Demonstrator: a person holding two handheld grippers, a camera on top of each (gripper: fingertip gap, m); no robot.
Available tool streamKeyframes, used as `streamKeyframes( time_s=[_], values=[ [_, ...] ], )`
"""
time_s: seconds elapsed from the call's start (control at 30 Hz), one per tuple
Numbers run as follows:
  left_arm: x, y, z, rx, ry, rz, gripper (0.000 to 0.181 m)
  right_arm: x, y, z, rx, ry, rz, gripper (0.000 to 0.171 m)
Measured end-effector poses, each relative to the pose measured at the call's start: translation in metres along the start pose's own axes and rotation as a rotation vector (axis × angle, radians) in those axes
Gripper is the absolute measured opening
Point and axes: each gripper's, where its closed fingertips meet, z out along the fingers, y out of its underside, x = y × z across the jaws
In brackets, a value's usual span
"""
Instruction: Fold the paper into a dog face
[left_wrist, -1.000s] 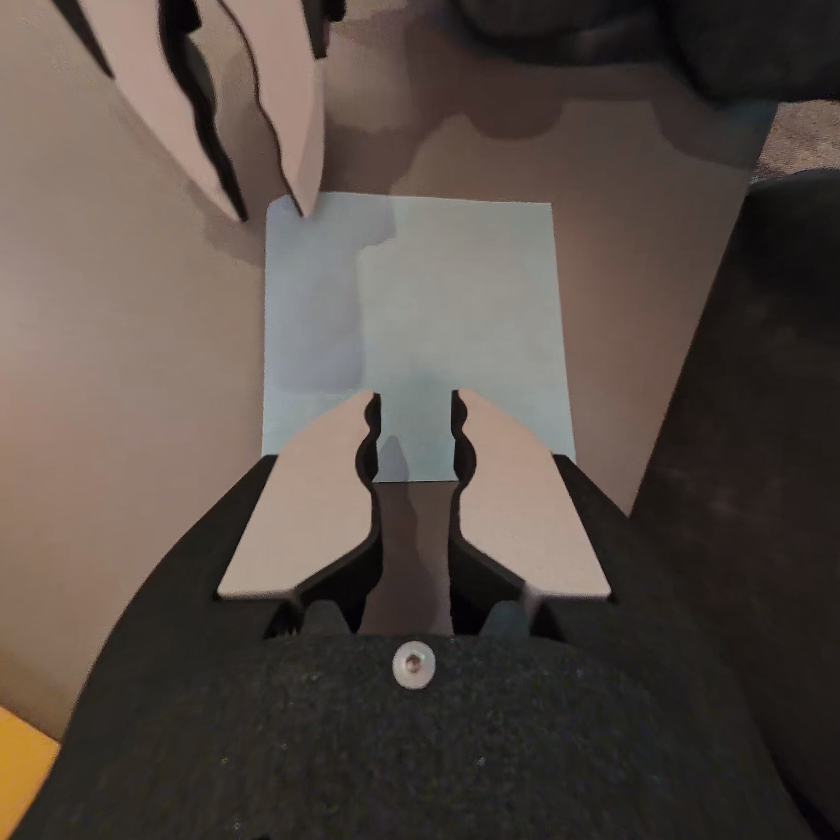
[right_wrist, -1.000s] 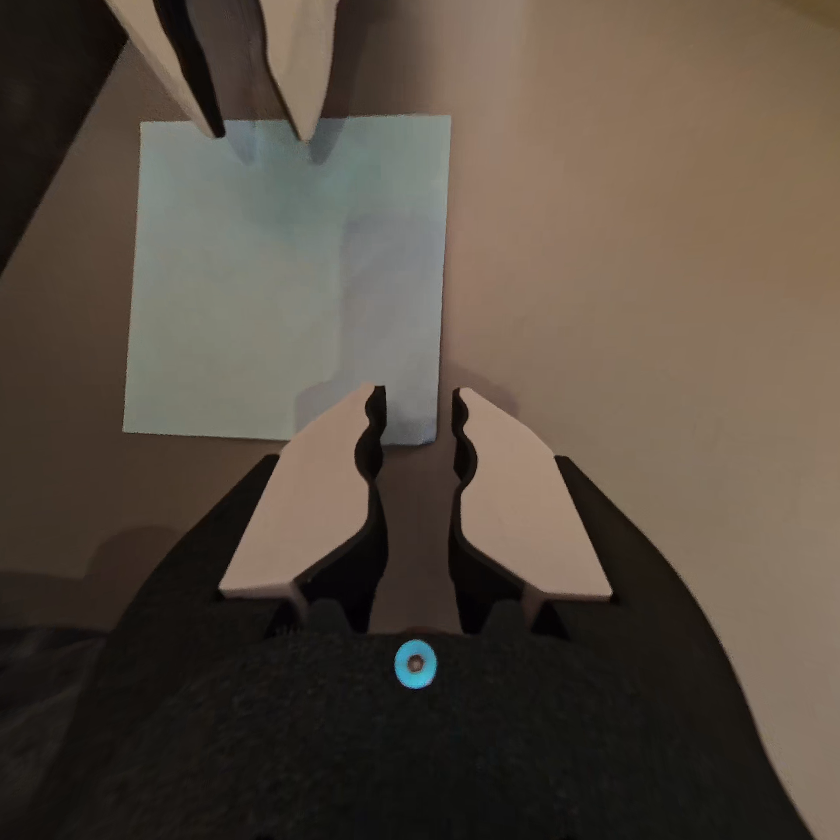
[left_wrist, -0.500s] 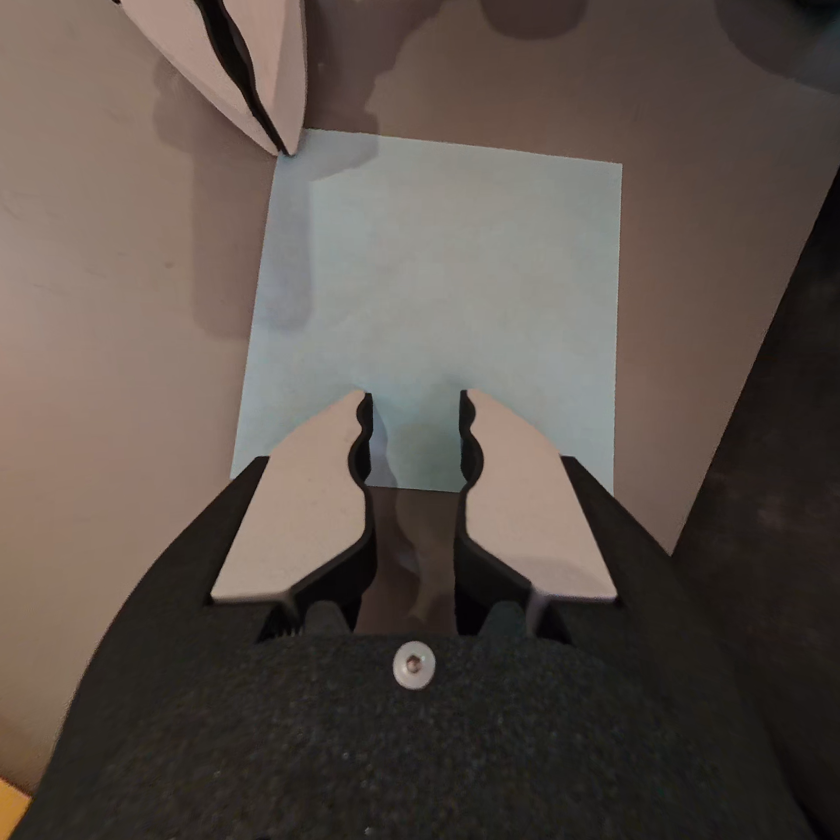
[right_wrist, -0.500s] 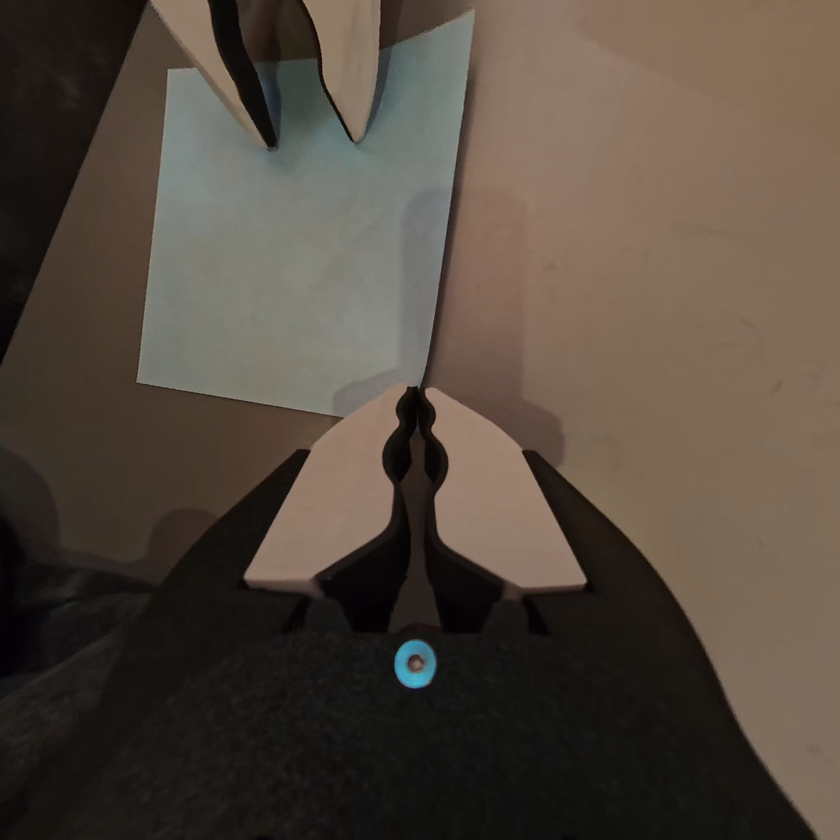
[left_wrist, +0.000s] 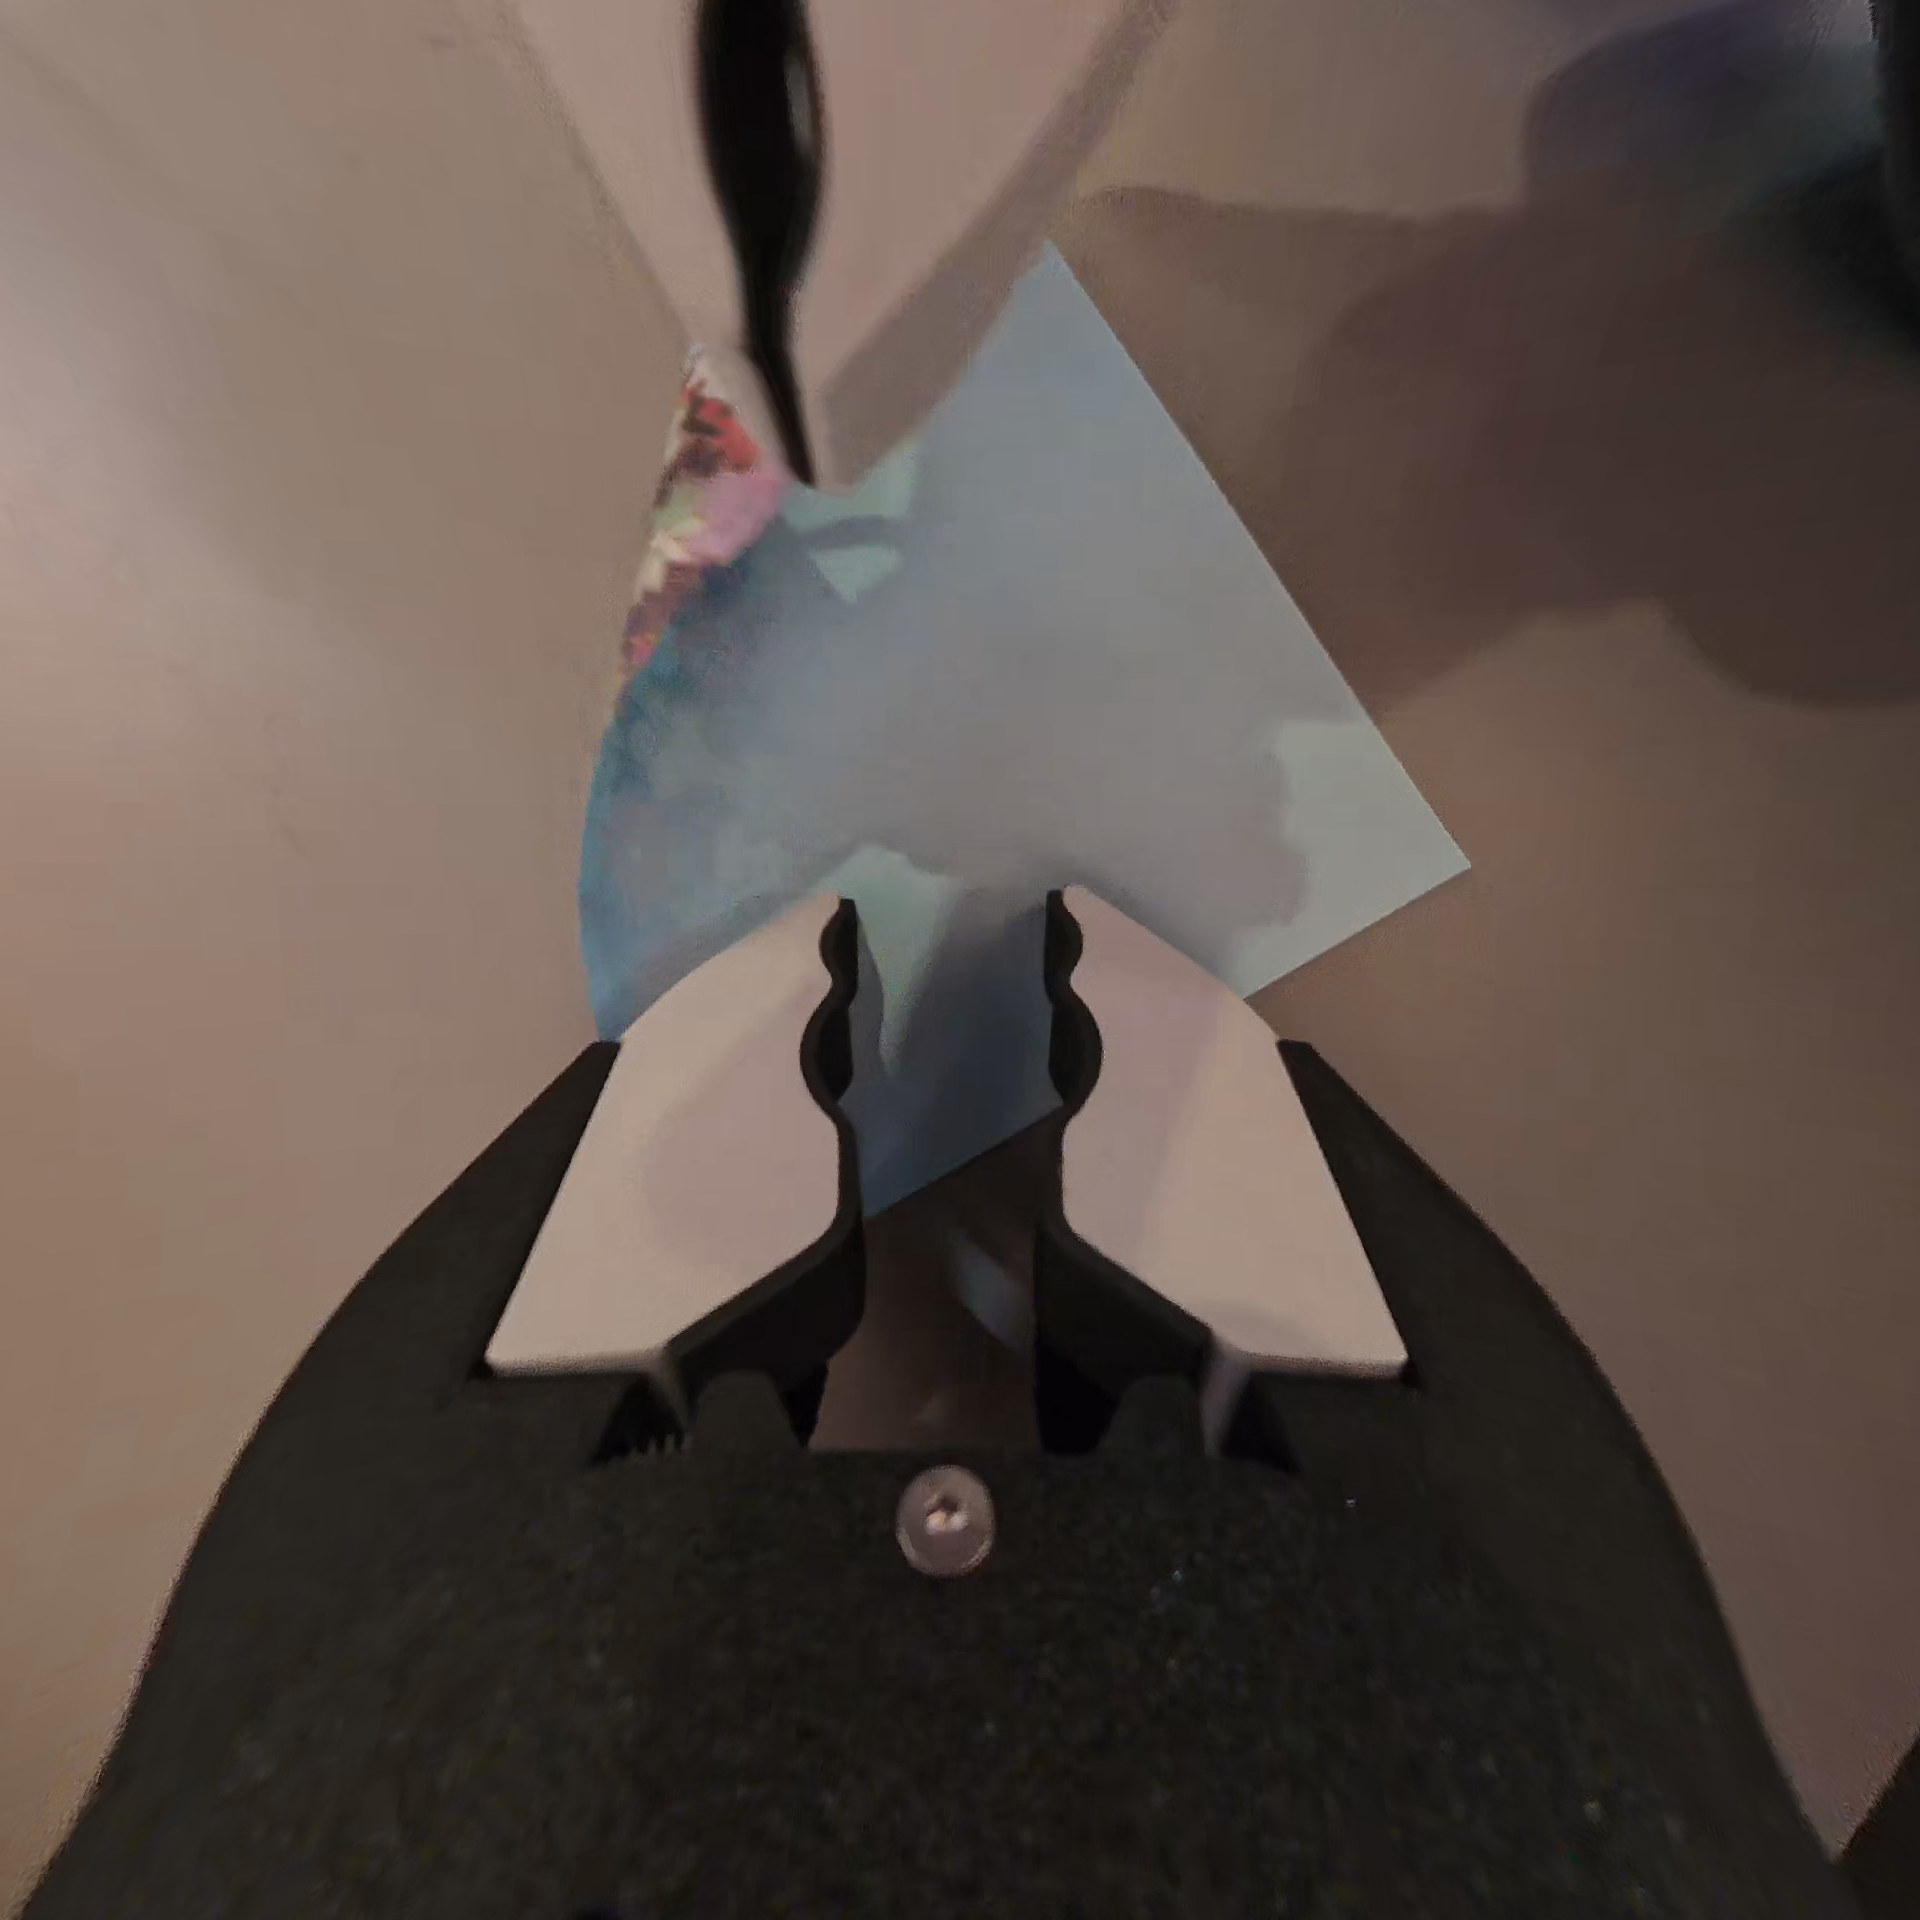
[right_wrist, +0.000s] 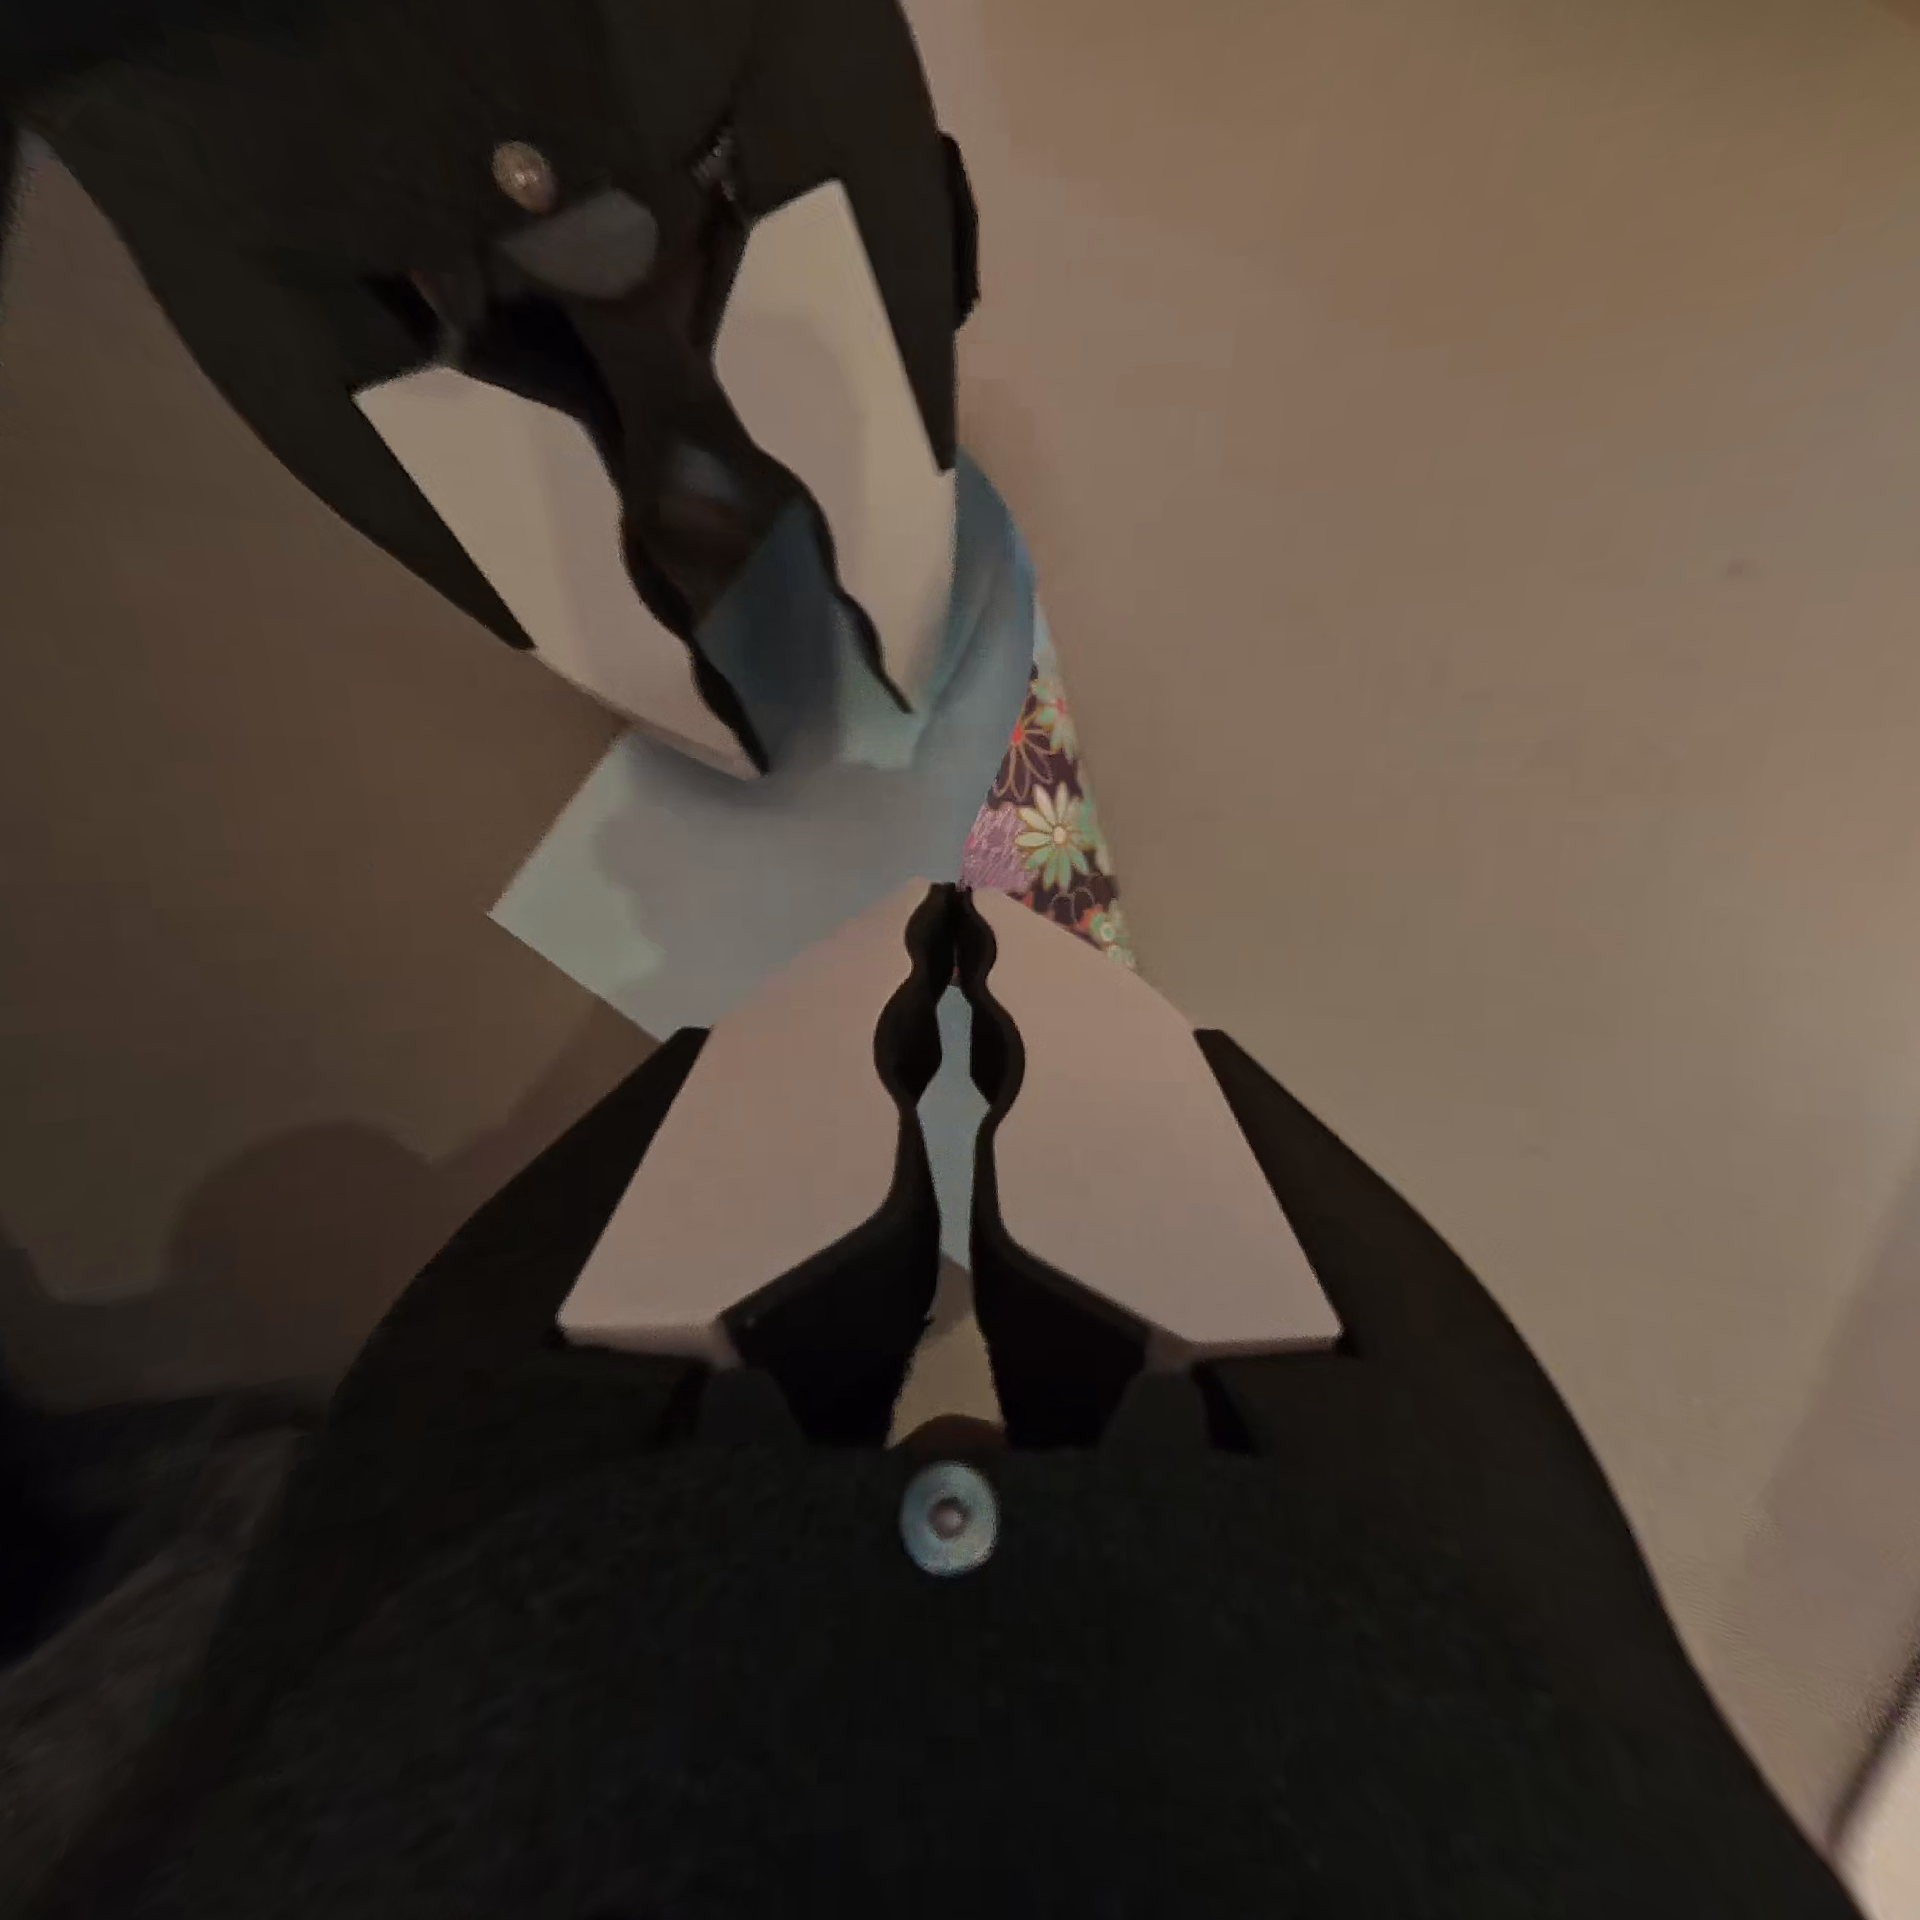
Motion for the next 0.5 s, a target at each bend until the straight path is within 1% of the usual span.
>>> streamKeyframes(
  time_s=[0.07, 0.17, 0.27, 0.33, 0.43, 0.5],
  values=[
    [0.001, 0.001, -0.001, 0.0, -0.007, 0.013, 0.034, -0.012, 0.003, 0.008, 0.029, -0.026, 0.032, 0.0],
    [0.0, 0.004, -0.005, -0.004, -0.036, 0.025, 0.038, -0.022, 0.01, 0.021, 0.01, 0.004, 0.052, 0.0],
    [-0.002, 0.009, -0.013, -0.001, -0.075, 0.019, 0.048, -0.026, 0.015, 0.034, -0.022, 0.085, 0.031, 0.0],
    [-0.005, 0.014, -0.026, 0.023, -0.093, 0.01, 0.049, -0.027, 0.02, 0.04, -0.06, 0.144, -0.006, 0.0],
    [-0.025, 0.02, -0.046, 0.079, -0.135, -0.028, 0.048, -0.03, 0.021, 0.044, -0.064, 0.176, -0.052, 0.0],
    [-0.039, 0.023, -0.05, 0.086, -0.117, -0.064, 0.049, -0.03, 0.022, 0.044, -0.067, 0.183, -0.054, 0.0]
  ],
)
